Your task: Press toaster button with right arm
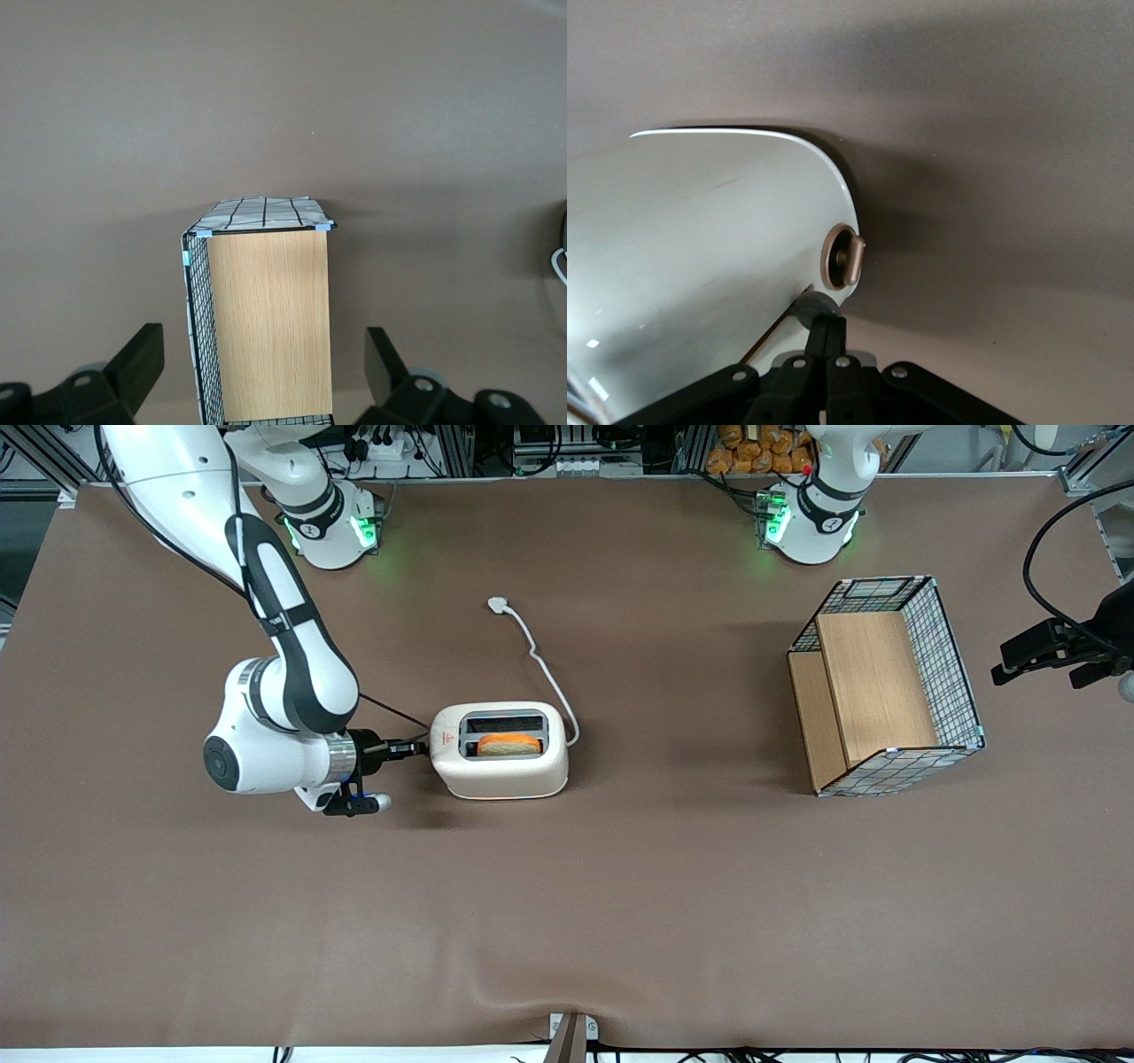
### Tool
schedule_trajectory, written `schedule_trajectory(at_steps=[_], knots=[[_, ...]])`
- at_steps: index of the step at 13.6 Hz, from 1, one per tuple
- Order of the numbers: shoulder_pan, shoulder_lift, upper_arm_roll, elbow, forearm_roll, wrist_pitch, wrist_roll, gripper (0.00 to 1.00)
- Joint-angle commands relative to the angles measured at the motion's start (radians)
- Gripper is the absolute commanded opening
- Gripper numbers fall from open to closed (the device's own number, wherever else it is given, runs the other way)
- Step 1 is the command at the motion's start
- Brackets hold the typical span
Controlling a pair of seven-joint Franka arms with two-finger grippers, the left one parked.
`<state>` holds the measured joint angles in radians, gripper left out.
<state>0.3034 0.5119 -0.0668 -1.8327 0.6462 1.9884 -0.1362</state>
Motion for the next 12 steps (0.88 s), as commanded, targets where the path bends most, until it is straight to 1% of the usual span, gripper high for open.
schedule_trajectory(at_steps=[1, 3, 5, 7, 8, 9, 10, 11, 12], knots=[[0.011, 0.036, 0.008, -0.013, 0.049, 0.039, -0.037, 0.0], [0.013, 0.033, 0.008, -0.013, 0.049, 0.032, -0.039, 0.0], [0.008, -0.001, 0.005, -0.011, 0.044, 0.011, -0.037, 0.0], [0.002, -0.065, -0.014, -0.01, 0.026, -0.041, -0.03, 0.0], [0.002, -0.096, -0.04, -0.01, 0.009, -0.072, -0.03, 0.0], [0.002, -0.12, -0.068, -0.008, -0.022, -0.104, -0.03, 0.0], [0.002, -0.143, -0.093, -0.005, -0.048, -0.132, -0.031, 0.31], [0.002, -0.166, -0.117, -0.004, -0.071, -0.153, -0.03, 0.93], [0.0, -0.191, -0.139, -0.004, -0.088, -0.173, -0.034, 1.0]])
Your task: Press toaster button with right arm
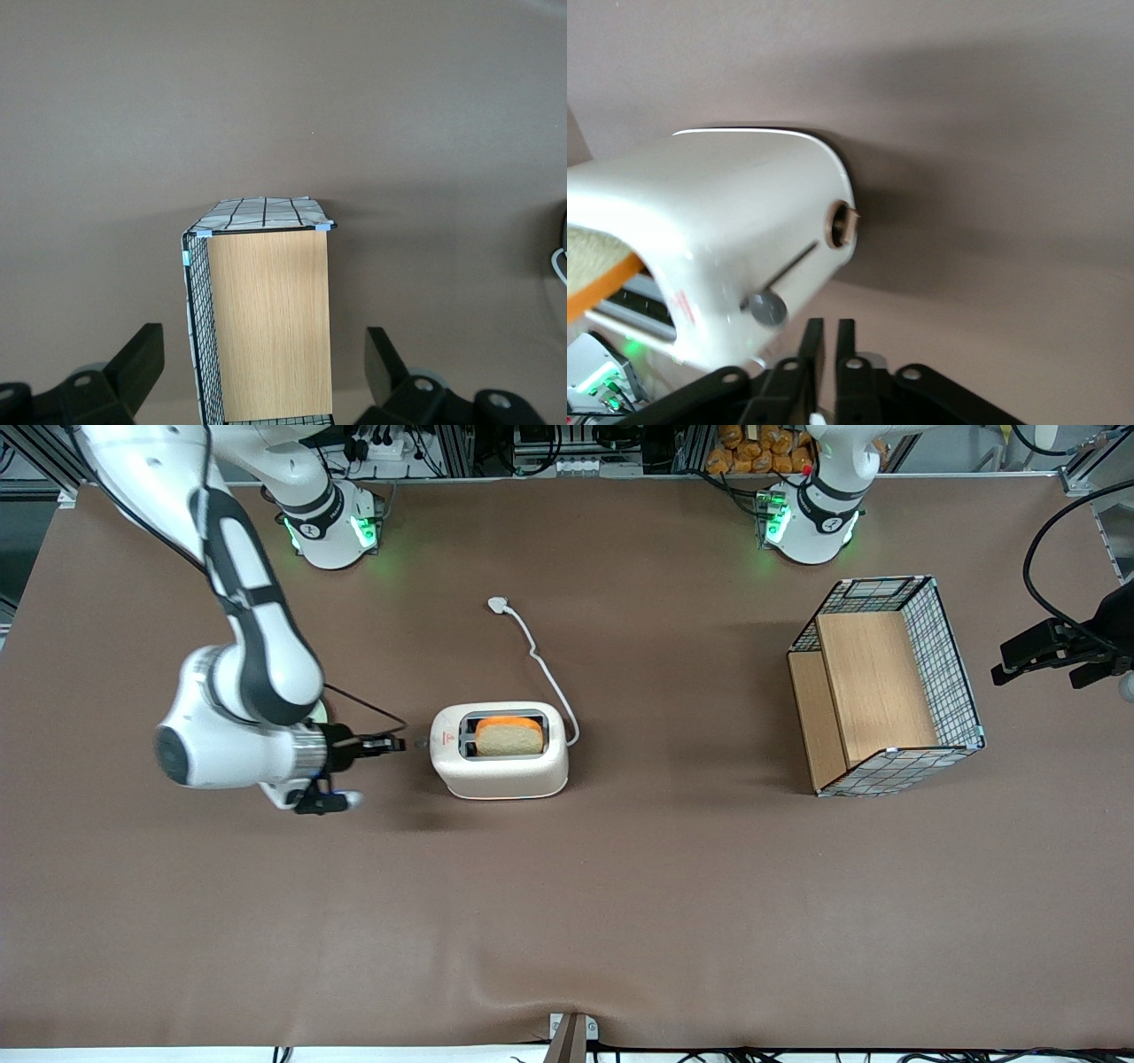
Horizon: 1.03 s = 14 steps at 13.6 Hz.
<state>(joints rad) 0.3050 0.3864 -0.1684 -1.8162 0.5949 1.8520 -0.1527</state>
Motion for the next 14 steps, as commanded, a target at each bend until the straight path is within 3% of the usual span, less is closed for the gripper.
schedule_trajectory(at_steps=[1, 10, 14], knots=[[-0.001, -0.09, -0.057, -0.018, -0.07, -0.06, -0.018, 1.0], [-0.014, -0.358, -0.141, -0.023, -0.481, -0.146, -0.013, 1.0], [-0.027, -0.442, -0.14, -0.002, -0.564, -0.203, 0.005, 1.0]])
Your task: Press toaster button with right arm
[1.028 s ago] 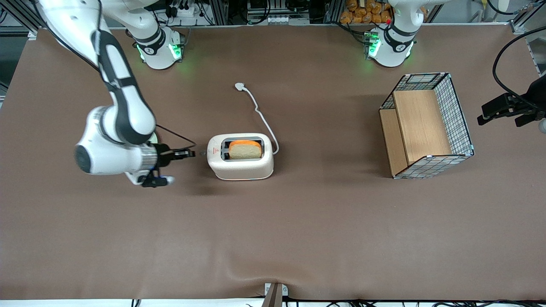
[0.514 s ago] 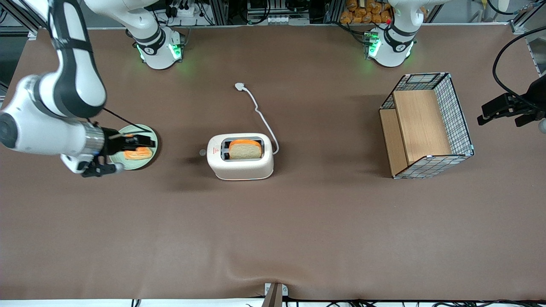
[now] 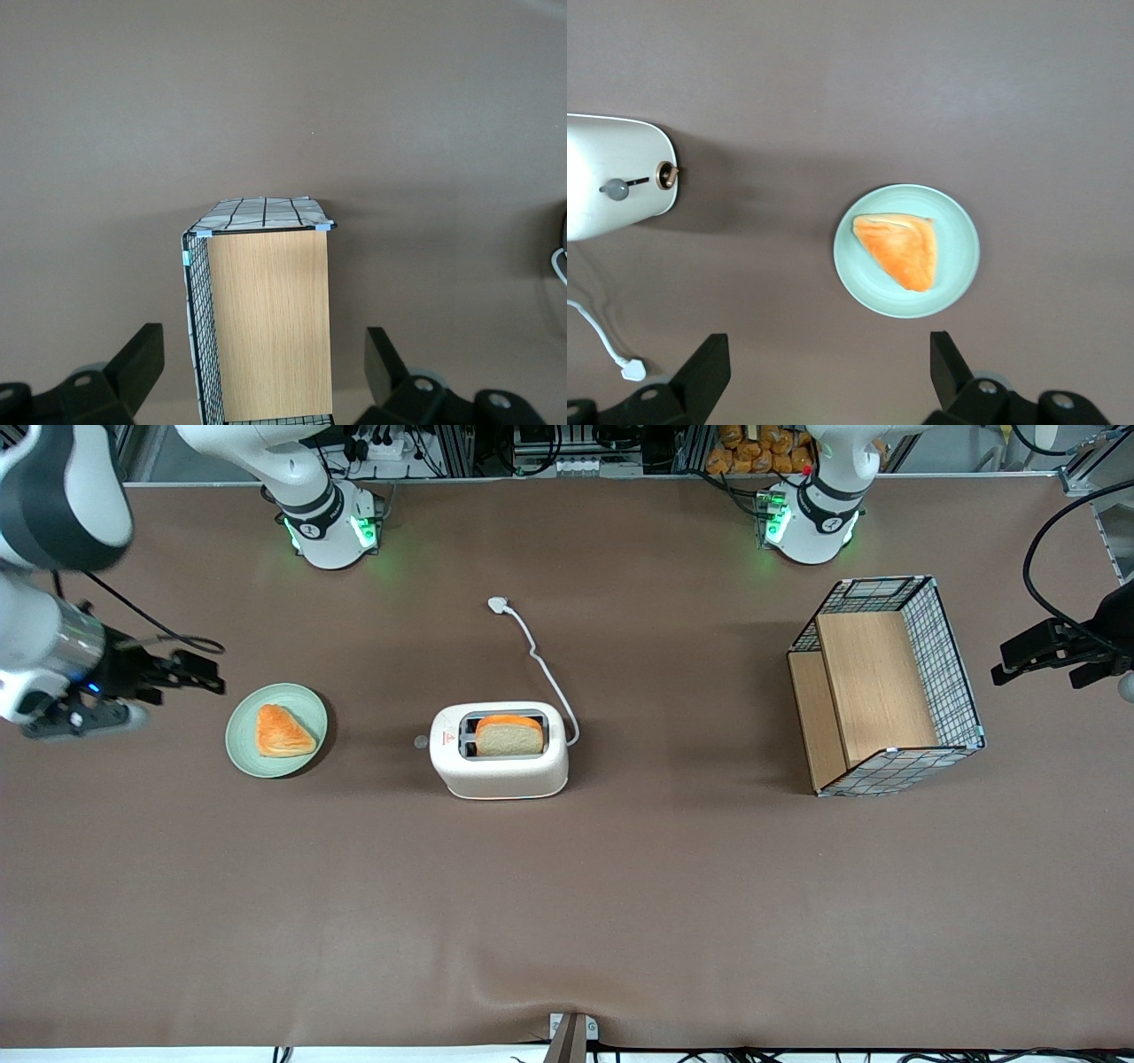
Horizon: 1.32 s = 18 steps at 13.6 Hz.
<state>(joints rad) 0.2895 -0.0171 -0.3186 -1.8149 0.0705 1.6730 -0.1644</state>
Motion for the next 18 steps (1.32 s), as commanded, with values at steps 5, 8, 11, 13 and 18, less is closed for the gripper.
schedule_trajectory(at_steps=[5, 8, 11, 13, 18], knots=[[-0.189, -0.006, 0.151, 0.181, -0.037, -0.12, 0.078, 1.0], [-0.289, 0.003, 0.254, 0.221, -0.037, -0.139, 0.13, 1.0], [-0.317, 0.003, 0.294, 0.227, -0.035, -0.165, 0.206, 1.0], [-0.312, 0.002, 0.294, 0.233, -0.038, -0.17, 0.21, 1.0], [-0.32, 0.008, 0.288, 0.281, -0.041, -0.21, 0.212, 1.0]])
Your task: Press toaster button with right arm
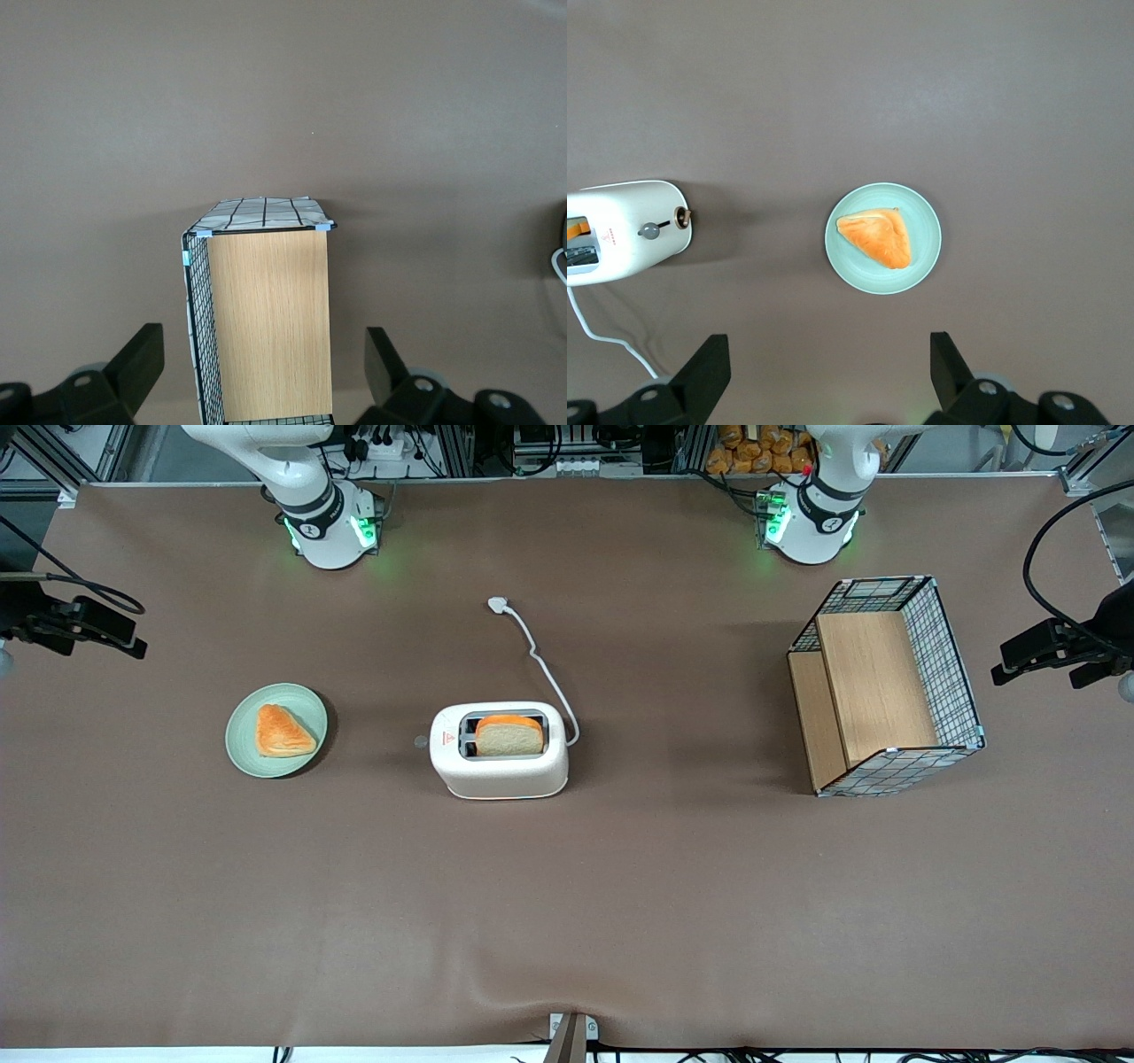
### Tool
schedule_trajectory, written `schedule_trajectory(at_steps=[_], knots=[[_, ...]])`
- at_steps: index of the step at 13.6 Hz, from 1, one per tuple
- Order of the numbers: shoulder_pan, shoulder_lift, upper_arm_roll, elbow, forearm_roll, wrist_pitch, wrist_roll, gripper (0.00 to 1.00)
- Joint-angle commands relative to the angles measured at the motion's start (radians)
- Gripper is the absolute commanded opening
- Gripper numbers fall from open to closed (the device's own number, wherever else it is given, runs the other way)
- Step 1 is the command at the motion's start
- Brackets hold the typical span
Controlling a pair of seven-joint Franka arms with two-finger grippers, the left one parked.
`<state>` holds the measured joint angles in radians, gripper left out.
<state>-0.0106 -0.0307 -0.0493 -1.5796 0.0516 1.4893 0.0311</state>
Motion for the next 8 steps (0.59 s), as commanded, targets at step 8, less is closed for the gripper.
schedule_trajectory(at_steps=[8], knots=[[-0.041, 0.02, 0.017, 0.058, -0.05, -0.044, 0.012, 1.0]])
